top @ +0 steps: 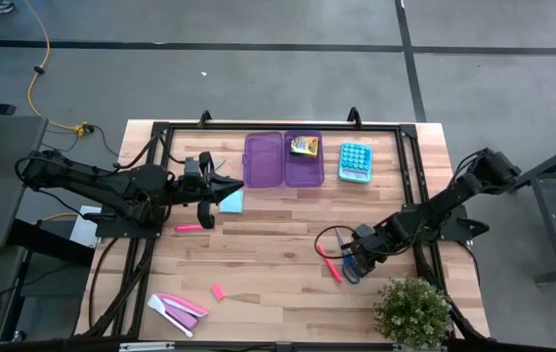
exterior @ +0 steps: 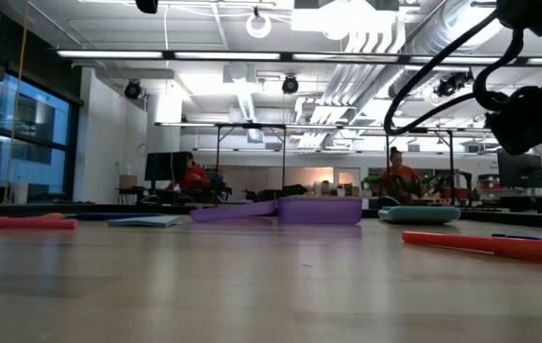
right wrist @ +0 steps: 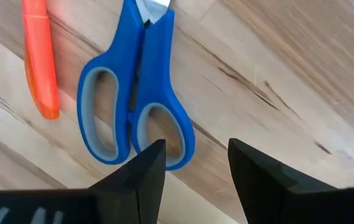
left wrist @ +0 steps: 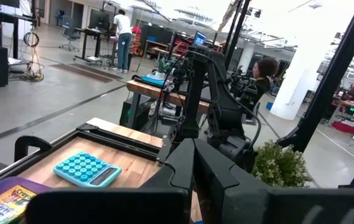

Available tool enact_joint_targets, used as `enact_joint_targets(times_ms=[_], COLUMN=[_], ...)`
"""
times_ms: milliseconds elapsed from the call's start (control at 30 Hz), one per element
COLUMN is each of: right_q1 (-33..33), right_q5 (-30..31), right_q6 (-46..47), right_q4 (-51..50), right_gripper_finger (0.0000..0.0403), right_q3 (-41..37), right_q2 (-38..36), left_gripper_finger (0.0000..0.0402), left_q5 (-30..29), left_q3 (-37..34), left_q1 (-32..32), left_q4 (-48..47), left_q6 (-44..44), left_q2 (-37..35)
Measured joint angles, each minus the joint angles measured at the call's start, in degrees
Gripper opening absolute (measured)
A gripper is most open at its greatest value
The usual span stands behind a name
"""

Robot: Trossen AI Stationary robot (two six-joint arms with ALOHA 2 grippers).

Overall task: Pack school essentials
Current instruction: Put the blue scissor into the purple supply box

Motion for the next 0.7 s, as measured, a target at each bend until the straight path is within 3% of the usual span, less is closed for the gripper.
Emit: enact_joint_targets(times_ms=[433, 700], right_q1=[0.0, 0.0], right_q5=[0.2, 0.6], right_q6=[0.4, 1.0], right_q4=[1.2, -0.1], right_gripper_finger=[0.0161, 0.0078], right_q3=[0.2, 0.1], right_q2=[4.5, 4.6], left_gripper_finger=[0.0, 0.0], left_q5=[0.0, -0.9], left_q3=[0.0, 0.0], left_q1=[0.0, 0.0], left_q4=[0.0, -0.4], left_q6=[0.0, 0.0], left_q2=[0.0, 0.0])
